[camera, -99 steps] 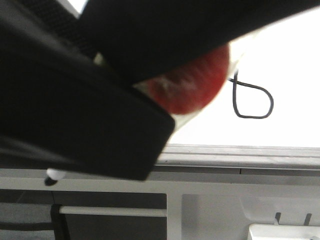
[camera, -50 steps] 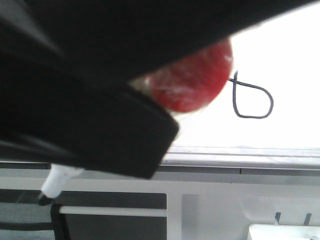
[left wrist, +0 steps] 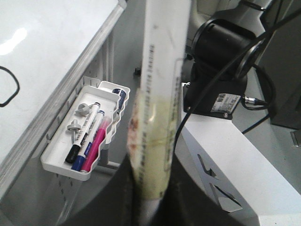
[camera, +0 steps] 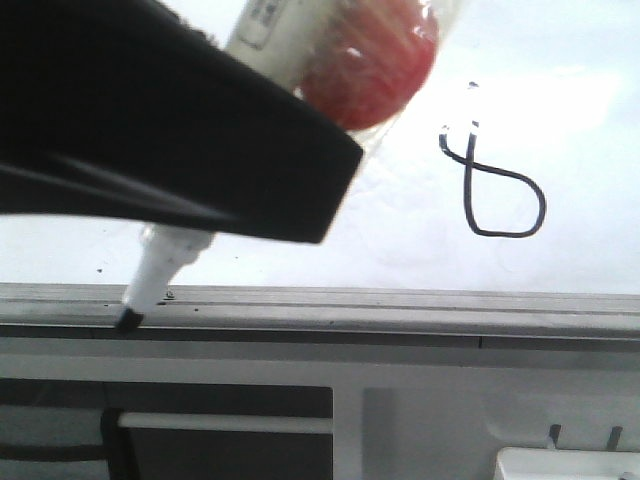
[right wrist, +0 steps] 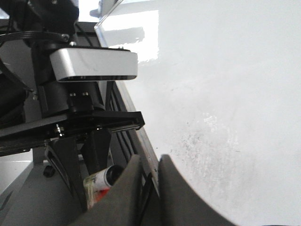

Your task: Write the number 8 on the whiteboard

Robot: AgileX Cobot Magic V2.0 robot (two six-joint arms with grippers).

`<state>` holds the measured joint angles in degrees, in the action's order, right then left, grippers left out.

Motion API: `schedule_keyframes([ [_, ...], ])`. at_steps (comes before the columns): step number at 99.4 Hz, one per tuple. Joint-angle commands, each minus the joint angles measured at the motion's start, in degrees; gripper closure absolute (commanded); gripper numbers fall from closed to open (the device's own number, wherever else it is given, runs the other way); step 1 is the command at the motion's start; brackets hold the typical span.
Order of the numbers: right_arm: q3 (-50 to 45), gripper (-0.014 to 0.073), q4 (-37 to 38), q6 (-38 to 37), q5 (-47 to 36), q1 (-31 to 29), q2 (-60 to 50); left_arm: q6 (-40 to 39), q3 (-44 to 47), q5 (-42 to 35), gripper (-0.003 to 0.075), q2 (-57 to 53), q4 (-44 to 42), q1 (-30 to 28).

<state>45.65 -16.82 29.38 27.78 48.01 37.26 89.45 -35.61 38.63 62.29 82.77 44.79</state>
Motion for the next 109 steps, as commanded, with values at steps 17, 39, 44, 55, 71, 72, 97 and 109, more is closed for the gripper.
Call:
schedule_keyframes([
  [17, 1.2, 0.0653, 1.1, 0.2, -1.8, -1.5, -2.6, -2.3, -1.3, -7.5, 0.0741, 1.0, 4.1, -0.1],
  [39, 1.2, 0.0653, 3.0, 0.2, -3.1, -1.5, -2.6, -1.9, -1.5, -28.0, 0.0741, 3.0, 19.3, -0.1],
  [44, 1.2, 0.0653, 3.1, 0.2, -4.3, -1.5, -2.6, -1.6, -1.7, -31.0, 0.0741, 3.8, 20.2, -0.1],
  [55, 1.2, 0.0653, 3.3, 0.2, -6.2, -1.5, -2.6, -1.4, -2.6, -32.0, 0.0741, 6.6, 20.1, 0.1],
  [71, 1.2, 0.0653, 3.7, 0.2, -6.9, -2.5, -2.6, -0.4, -4.7, -34.1, 0.0741, 10.2, 20.1, 0.7],
  [72, 1.2, 0.0653, 3.7, 0.2, -6.9, -2.6, -2.6, -0.4, -4.8, -34.8, 0.0741, 10.3, 20.1, 0.7],
  [97, 1.2, 0.0653, 3.7, 0.2, -6.8, -4.2, -2.6, -0.4, -9.4, -41.5, 0.0741, 13.5, 17.8, 0.7],
  [109, 1.2, 0.0653, 3.7, 0.2, -6.8, -4.2, -2.6, -0.4, -10.5, -44.4, 0.0741, 15.7, 17.4, 0.7],
])
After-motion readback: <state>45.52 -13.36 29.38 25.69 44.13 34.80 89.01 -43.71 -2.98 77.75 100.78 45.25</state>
